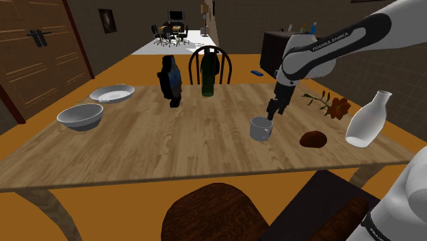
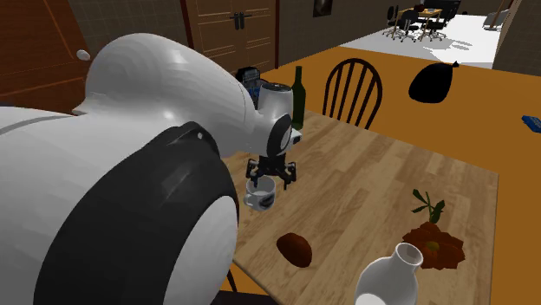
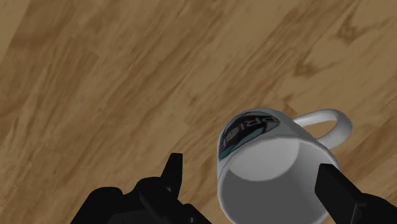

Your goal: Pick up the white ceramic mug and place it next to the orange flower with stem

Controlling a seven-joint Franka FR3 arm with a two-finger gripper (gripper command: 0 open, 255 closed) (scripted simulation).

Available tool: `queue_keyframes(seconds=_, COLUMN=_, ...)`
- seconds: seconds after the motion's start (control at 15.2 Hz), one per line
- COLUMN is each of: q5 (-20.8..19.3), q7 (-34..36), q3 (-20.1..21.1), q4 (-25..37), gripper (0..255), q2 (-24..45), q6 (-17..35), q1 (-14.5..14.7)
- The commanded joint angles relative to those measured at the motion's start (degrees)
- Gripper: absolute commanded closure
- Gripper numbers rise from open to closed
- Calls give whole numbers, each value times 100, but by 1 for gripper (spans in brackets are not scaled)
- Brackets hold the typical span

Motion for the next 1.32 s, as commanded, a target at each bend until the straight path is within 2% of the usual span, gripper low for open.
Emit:
queue_keyframes(seconds=0.0, q5=219, q7=-254, q3=-82, q4=237, gripper=0, q2=446, q6=290, q1=36)
queue_keyframes(seconds=0.13, q5=406, q7=-460, q3=-129, q4=419, gripper=0, q2=768, q6=471, q1=42)
queue_keyframes(seconds=0.59, q5=598, q7=-593, q3=-108, q4=266, gripper=0, q2=1156, q6=994, q1=64)
queue_keyframes(seconds=1.12, q5=616, q7=-606, q3=-105, q4=256, gripper=0, q2=1190, q6=1035, q1=65)
queue_keyframes(seconds=1.19, q5=616, q7=-606, q3=-105, q4=256, gripper=255, q2=1190, q6=1035, q1=65)
queue_keyframes(seconds=1.25, q5=616, q7=-606, q3=-105, q4=256, gripper=255, q2=1190, q6=1035, q1=65)
